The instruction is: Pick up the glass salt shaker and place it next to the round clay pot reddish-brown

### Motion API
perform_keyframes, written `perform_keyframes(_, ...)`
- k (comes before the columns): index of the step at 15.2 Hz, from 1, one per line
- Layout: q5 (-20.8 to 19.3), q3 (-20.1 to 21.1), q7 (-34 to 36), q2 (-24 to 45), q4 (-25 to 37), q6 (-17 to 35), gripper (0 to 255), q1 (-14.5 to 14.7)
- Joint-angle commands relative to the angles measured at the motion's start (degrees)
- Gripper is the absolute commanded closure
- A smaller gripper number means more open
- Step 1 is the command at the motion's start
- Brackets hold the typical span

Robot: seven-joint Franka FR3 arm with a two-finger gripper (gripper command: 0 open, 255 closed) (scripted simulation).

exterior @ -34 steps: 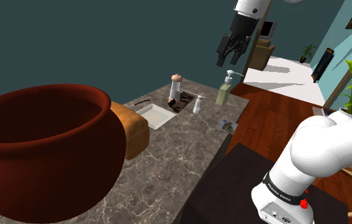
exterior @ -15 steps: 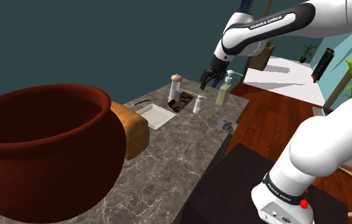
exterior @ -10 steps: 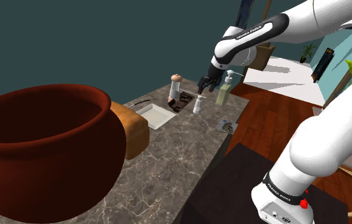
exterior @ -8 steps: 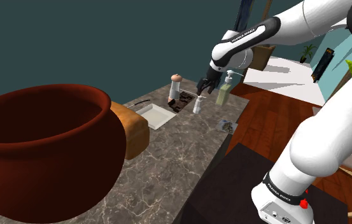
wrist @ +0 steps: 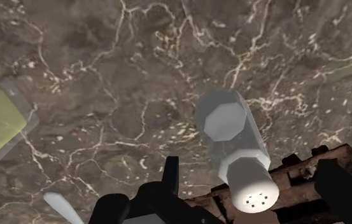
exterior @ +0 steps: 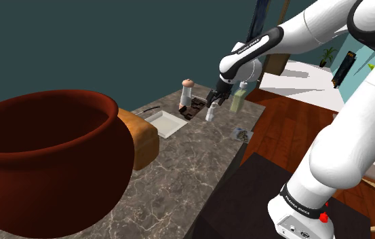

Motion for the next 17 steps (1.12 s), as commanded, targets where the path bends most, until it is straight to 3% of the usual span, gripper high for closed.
perform_keyframes(1, 0.23, -0.01, -0.17, 0.29, 0.04, 0.24, 0, 0.04)
perform_keyframes(6, 0.22, -0.01, -0.17, 0.28, 0.04, 0.23, 0, 0.04)
perform_keyframes(7, 0.22, -0.01, -0.17, 0.28, 0.04, 0.23, 255, 0.04)
perform_keyframes(17, -0.3, 0.02, 0.29, -0.27, 0.31, -0.52, 255, -0.03)
